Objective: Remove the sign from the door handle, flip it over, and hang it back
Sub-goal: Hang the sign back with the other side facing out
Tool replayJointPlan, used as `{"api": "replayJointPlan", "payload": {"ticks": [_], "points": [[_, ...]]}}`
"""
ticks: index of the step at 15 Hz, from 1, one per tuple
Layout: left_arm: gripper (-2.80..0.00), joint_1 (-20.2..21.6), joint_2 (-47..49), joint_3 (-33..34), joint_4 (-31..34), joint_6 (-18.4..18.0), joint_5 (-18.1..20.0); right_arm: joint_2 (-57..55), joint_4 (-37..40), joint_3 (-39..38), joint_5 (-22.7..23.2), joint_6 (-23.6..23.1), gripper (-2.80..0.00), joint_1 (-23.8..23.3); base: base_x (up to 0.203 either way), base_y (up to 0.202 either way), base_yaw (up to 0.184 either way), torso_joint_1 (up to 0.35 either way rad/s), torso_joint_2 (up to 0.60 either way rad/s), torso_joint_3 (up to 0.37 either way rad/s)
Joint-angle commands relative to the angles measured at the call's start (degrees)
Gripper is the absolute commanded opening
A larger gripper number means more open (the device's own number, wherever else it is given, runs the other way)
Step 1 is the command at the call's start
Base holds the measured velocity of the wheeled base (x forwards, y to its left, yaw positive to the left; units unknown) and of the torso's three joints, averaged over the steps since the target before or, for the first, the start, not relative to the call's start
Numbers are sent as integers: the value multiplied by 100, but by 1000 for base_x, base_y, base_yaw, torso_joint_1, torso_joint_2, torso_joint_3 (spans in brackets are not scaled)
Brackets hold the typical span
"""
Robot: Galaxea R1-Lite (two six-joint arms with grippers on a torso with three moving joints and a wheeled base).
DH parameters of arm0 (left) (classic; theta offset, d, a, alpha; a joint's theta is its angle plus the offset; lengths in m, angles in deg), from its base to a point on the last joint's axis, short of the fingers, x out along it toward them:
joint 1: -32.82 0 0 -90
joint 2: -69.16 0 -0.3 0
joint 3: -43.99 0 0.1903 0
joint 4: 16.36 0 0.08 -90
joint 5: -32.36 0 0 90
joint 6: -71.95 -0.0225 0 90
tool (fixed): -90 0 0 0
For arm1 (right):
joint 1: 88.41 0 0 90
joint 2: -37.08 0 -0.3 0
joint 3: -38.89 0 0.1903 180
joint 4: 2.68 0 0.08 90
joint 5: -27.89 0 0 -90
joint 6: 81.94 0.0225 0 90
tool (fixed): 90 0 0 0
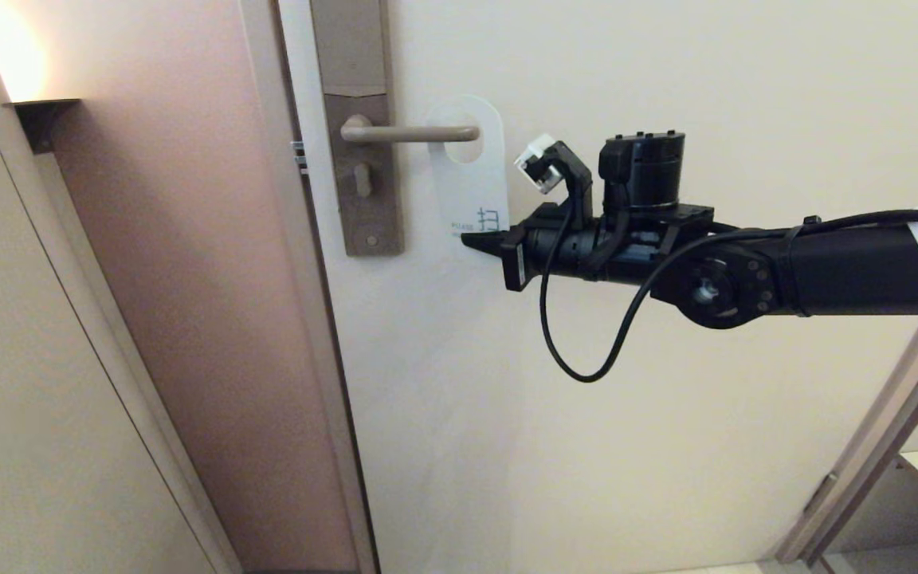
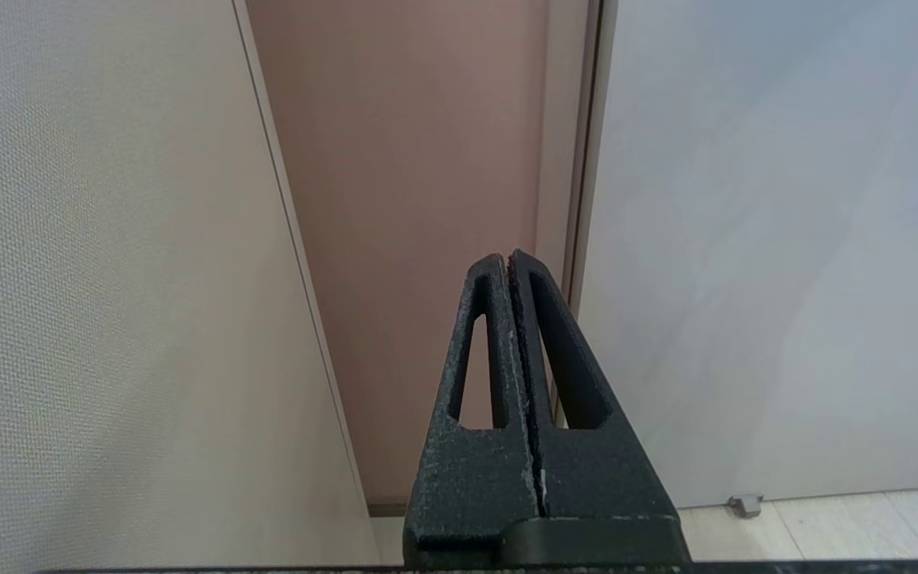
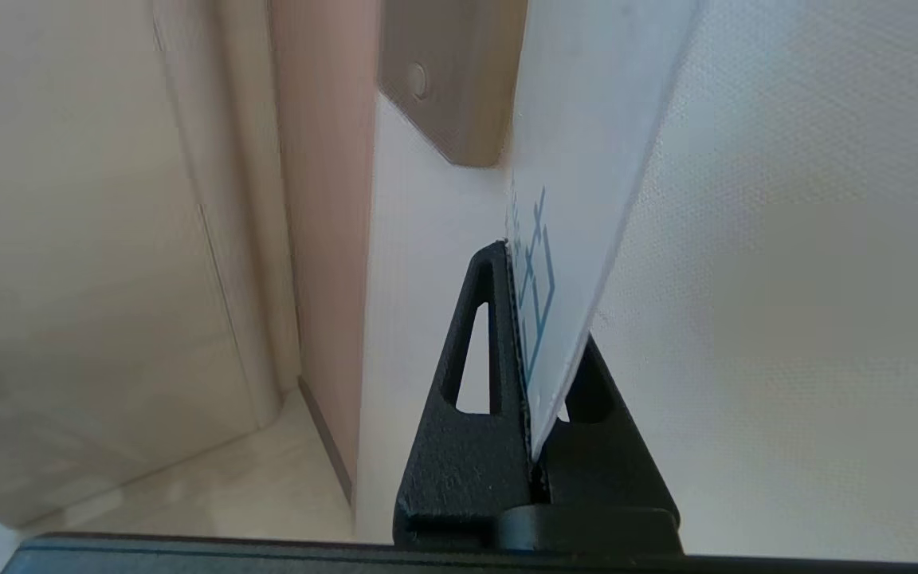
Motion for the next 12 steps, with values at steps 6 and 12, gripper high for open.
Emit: {"api": "replayJointPlan", "payload": {"ticks": [6, 12], "points": [[-280, 1, 4, 1, 1, 1, 0, -47, -176, 7, 42, 295, -280, 214, 0, 0, 0, 0, 0, 0], [-280, 1, 4, 1, 1, 1, 0, -126, -461, 15, 43, 886, -280, 245, 0, 0, 0, 0, 0, 0]]}}
